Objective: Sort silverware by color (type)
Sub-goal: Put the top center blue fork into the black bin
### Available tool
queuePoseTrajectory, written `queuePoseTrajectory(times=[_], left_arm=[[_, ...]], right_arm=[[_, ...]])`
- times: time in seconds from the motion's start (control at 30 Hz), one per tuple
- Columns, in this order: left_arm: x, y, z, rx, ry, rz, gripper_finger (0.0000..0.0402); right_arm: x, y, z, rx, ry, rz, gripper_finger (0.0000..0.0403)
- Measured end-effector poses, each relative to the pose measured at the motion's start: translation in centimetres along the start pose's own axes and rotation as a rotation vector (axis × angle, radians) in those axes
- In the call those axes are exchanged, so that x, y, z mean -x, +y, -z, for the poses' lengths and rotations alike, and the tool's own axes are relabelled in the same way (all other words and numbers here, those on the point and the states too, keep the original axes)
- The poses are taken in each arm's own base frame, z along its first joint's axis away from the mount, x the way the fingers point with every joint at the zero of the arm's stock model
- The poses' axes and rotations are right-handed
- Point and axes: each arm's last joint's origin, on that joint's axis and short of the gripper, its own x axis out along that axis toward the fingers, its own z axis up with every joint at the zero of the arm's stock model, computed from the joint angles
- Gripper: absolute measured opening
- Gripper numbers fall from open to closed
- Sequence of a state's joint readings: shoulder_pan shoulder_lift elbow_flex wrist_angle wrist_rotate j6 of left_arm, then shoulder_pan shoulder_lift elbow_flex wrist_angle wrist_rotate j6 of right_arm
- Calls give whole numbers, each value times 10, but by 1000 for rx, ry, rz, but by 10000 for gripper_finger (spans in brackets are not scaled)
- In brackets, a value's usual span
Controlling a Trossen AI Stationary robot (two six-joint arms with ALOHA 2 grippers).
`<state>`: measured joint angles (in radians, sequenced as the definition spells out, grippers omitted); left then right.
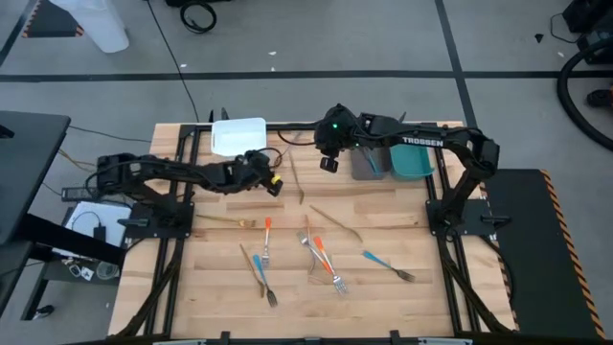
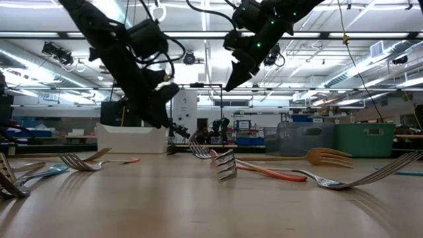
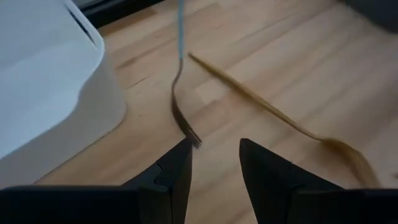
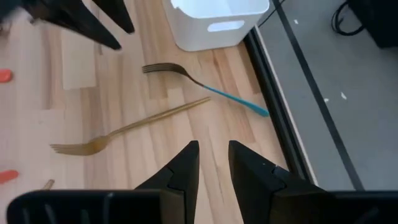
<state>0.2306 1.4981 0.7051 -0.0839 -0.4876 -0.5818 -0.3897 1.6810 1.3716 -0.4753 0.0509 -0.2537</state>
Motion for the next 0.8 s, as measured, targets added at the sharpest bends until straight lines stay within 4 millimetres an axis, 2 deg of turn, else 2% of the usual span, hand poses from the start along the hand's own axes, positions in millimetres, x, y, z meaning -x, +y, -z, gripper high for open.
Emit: queuePoseTrajectory(times=[0.33,0.5,0.8], left_arm=[[-26,-16,-6,37,8,-142,141],[-38,-18,0,66,-6,-214,141],[-54,-29,2,73,-25,-240,141]], right_arm=[[0,2,-2,21,-20,-33,97],[0,3,-3,36,-48,-70,97],[0,4,-5,49,-68,-85,97]])
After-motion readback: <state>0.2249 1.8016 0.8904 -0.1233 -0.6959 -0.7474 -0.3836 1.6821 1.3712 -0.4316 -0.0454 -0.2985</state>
